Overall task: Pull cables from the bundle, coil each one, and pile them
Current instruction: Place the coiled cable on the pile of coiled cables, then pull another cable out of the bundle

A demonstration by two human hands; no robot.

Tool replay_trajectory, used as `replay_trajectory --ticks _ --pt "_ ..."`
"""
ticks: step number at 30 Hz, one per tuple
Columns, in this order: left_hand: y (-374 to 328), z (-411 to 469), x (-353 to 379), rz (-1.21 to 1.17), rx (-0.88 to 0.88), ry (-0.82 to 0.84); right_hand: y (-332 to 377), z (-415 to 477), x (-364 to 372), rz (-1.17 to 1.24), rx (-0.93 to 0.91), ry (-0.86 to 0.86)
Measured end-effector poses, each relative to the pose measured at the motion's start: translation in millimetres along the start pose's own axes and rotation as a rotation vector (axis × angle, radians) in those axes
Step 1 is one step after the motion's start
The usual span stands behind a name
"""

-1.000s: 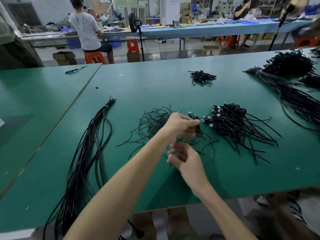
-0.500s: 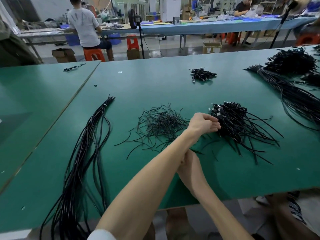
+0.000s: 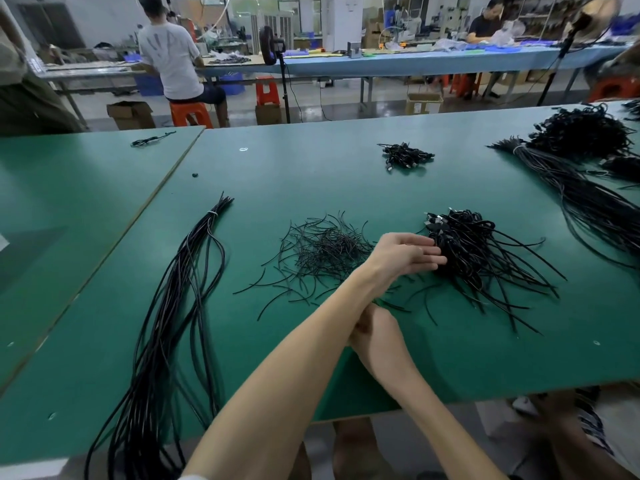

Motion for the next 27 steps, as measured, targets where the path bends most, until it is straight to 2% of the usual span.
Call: replay_trajectory --ticks 3,7,12,16,20,27 --pt "-16.7 -11.9 -31.5 0.000 0.077 -0.066 3.0 -1.6 3.9 0.074 0.002 0.039" --pt "-29.9 -32.1 -96.5 0.203 0.213 -0.209 4.9 0.7 -7.5 0.281 0.042 -0.073" --pt "-44.9 -57.8 -204.5 0.733 0.320 -0.654 9.0 -0.9 -5.0 0.306 0.019 -0.033" --pt "-43.7 -83.0 -276.5 1.253 0.144 -0.946 9.9 -2.2 -3.7 0.288 0.004 -0.028" --pt "-29.3 -98.7 -313.2 1.386 -0.011 -0.988 7.8 -2.8 -3.9 0.281 0.007 -0.028" --pt "-30.8 -103.5 -324.4 1.345 0.140 -1.021 4.5 -1.1 -2.0 0.268 0.007 -0.013"
Point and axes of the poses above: each hand's wrist, its own z-axis towards the middle knuckle, its own x-axis out of the palm, y = z × x, the point moved 8 cm from there along z, towards the middle knuckle, and after that the axes turned 12 degrees about -y, right-handed, at the moved point
